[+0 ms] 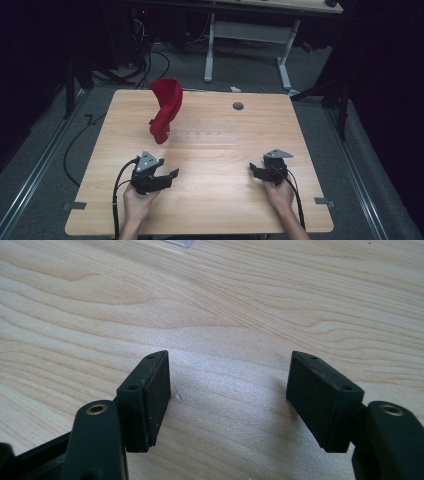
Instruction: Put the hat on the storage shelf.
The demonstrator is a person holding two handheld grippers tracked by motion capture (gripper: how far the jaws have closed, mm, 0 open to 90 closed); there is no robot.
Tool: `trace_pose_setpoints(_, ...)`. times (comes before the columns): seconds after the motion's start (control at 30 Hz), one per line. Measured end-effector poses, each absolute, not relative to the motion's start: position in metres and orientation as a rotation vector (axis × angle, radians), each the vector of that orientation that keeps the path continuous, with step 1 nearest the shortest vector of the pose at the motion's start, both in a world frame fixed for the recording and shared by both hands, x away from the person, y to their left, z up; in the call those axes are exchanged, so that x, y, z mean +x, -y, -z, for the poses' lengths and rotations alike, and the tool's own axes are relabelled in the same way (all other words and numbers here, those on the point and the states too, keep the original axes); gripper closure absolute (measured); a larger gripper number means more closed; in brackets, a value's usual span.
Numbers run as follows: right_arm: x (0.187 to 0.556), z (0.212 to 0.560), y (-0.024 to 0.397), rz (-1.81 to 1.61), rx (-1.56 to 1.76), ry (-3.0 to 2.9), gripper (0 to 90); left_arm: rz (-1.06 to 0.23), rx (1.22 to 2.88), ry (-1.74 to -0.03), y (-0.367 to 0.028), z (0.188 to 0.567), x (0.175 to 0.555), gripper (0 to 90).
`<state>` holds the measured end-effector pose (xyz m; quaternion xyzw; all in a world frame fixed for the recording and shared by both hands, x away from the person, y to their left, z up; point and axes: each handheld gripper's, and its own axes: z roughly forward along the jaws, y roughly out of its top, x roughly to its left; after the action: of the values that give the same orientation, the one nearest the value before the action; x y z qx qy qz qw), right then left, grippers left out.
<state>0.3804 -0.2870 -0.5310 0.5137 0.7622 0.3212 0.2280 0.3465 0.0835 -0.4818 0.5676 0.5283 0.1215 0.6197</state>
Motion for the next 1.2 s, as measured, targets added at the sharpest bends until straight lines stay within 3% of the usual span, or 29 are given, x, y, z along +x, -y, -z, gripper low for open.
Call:
trace_pose_setpoints(0.43,0.38,0.531,0.287,-0.884,1.413,-2.102,33.9,-0.283,1.335,-1.155,-0.06,0.502,0.35,34.8)
trace_pose_setpoints(1.2,0.38,0.531,0.287,-0.883,1.412,-2.103,33.8,-0.326,1.416,-1.21,-0.04,0.538,0.373,35.1)
